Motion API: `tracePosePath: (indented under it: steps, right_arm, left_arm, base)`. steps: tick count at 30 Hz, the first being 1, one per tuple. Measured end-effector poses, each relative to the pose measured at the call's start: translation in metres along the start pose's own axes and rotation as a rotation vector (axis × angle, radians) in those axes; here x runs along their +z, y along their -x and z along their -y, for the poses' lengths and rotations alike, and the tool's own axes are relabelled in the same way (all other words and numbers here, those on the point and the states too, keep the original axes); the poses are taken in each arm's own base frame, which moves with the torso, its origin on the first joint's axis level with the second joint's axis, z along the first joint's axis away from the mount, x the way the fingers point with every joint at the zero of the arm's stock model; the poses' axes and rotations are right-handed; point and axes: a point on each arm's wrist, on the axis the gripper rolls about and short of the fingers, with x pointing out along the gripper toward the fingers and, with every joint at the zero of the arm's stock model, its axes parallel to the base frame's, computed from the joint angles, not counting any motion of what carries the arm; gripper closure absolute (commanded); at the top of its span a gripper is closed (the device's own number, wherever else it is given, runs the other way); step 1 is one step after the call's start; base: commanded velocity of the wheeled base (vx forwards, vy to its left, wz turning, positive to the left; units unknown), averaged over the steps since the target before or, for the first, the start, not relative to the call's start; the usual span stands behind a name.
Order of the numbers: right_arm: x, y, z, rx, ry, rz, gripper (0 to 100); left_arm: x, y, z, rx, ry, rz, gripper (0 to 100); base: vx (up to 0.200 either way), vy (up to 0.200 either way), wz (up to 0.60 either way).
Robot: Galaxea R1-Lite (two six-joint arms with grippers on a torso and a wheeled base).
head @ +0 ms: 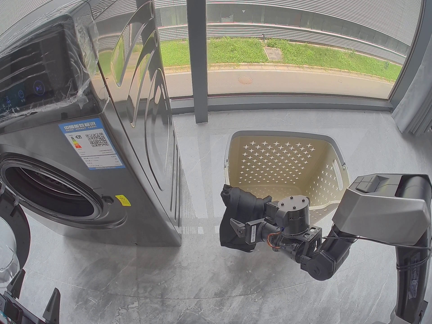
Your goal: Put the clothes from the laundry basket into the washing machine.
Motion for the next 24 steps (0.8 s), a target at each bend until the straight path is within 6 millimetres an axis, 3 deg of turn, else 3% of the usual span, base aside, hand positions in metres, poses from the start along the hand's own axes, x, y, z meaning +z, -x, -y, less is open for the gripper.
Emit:
tracePosePath:
  steps: [6, 7, 24]
  right_arm:
    - [0.0004, -0.004, 0.0007, -0.005, -0.001, 0.008, 0]
    - [0.0004, -0.0048, 0.0009, -0.005, -0.002, 0.012, 100]
    - [-0.0046, 0.0003, -0.0008, -0.002, 0.002, -0.004, 100]
  left_arm:
    - [0.0, 0.0, 0.0, 0.0, 0.0, 0.0, 0]
    - [0.0, 0.0, 0.0, -0.001, 0.0, 0.0, 0]
    - [0.0, 0.0, 0.0, 0.0, 0.0, 0.0, 0]
  base:
    - [0.0, 0.0, 0.0]
    - [0.0, 0.0, 0.0]
    - [0.0, 0.0, 0.0]
